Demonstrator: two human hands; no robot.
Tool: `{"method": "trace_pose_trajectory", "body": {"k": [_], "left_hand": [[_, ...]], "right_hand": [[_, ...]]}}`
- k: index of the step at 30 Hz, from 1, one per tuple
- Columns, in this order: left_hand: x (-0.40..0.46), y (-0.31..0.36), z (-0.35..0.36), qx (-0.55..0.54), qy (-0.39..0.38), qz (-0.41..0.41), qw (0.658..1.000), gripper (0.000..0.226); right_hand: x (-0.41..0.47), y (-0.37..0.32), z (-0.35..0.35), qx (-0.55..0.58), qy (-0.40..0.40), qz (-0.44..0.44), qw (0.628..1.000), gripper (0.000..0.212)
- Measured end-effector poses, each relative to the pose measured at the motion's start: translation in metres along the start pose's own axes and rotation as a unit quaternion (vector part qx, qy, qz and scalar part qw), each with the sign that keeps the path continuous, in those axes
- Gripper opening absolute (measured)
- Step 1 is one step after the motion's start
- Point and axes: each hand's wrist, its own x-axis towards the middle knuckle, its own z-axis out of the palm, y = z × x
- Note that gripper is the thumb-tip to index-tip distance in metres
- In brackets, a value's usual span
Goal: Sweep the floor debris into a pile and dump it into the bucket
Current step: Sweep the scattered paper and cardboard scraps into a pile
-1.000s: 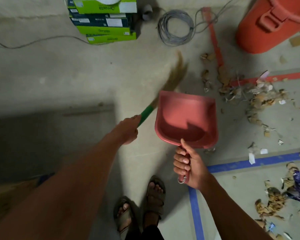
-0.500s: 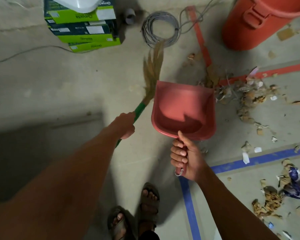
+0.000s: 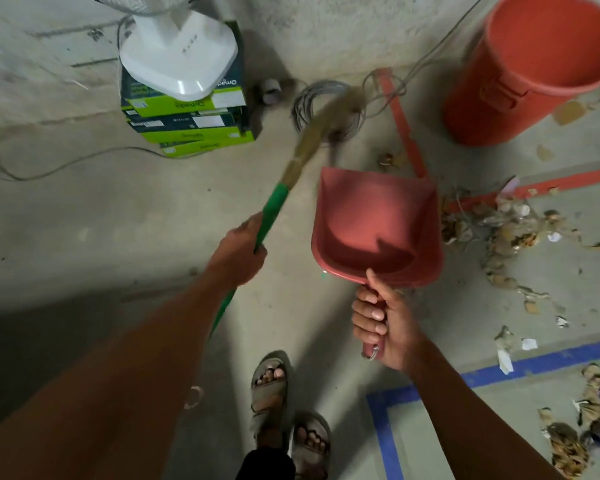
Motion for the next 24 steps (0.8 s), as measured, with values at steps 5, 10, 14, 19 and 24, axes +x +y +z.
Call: {"method": "trace_pose_trajectory", "body": {"k": [5,10,14,19,24], "left_hand": [[0.095,0.016,-0.031,0.005,0.049,-0.128,0.99,0.06],[0.151,0.015,-0.043,0.107,-0.054,-0.16,0.98,0.055],[0.108,-0.009,-0.015,0.126,-0.166,-0.115,0.971,0.058],[0.017,-0.042,0.001,0.07,-0.139,-0.026,0.988,0.072],[0.02,-0.063,-0.01,0.081,-0.047,0.008,0.996,0.078]], "right_hand": [[0.036,-0.017,-0.001,-0.01,-0.04,0.005,0.999,0.046],[0.067,-0.02,-0.002,-0.023,-0.005,0.004,1.0,0.046],[0.078,-0.01,0.003,0.001,0.013,0.012,1.0,0.046],[0.076,-0.011,0.028,-0.013,-0.001,0.037,0.999,0.045],[0.075,-0.036,0.046,-0.023,-0.039,0.04,0.998,0.044]]}}
